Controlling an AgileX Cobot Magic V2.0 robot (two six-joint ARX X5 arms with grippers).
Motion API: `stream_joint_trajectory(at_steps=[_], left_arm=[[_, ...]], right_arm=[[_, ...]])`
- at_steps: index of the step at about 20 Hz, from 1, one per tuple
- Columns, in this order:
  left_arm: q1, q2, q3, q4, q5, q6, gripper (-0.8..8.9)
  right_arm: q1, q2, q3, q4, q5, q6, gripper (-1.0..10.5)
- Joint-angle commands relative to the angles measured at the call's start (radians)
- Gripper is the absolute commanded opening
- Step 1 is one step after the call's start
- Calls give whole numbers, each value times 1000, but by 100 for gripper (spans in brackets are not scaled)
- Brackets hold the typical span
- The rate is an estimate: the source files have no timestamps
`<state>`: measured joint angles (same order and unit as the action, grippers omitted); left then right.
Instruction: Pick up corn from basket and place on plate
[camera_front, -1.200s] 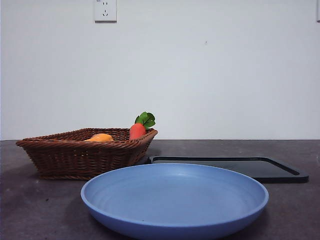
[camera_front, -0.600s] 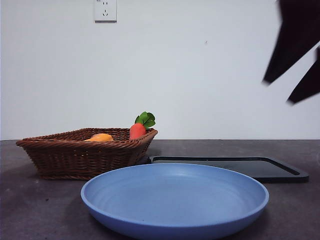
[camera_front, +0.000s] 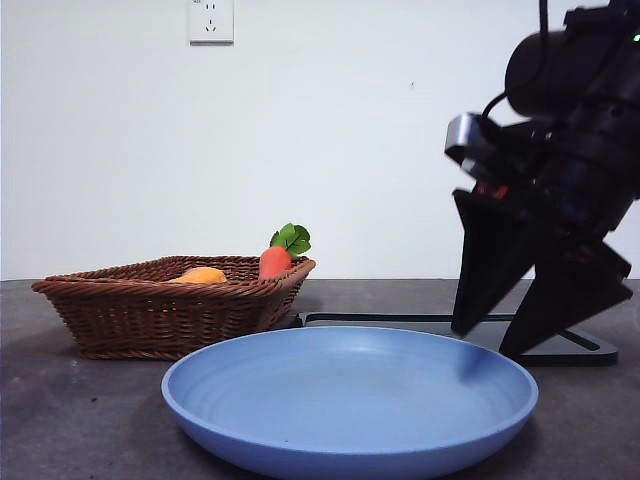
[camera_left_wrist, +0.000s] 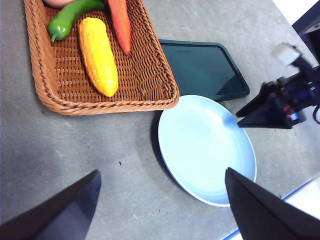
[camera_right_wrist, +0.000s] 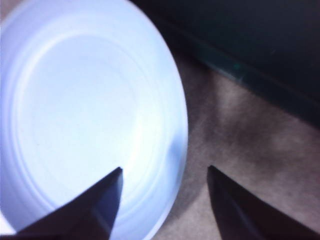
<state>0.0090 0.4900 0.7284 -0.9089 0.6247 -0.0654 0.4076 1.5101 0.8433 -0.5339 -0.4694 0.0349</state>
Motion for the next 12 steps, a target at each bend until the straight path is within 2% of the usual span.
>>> stream_joint_trajectory(at_steps=[1, 4, 8, 12], left_arm=[[-1, 6, 17, 11, 3, 4, 404], [-1, 6, 17, 12, 3, 4, 404], [-1, 6, 17, 12, 3, 4, 404], [-1, 8, 17, 19, 3, 3, 404]], right_arm=[[10, 38, 16, 11, 0, 10, 215], [10, 68, 16, 11, 0, 10, 160], [10, 72, 16, 23, 6, 11, 14], [8, 72, 16, 24, 32, 46, 2]])
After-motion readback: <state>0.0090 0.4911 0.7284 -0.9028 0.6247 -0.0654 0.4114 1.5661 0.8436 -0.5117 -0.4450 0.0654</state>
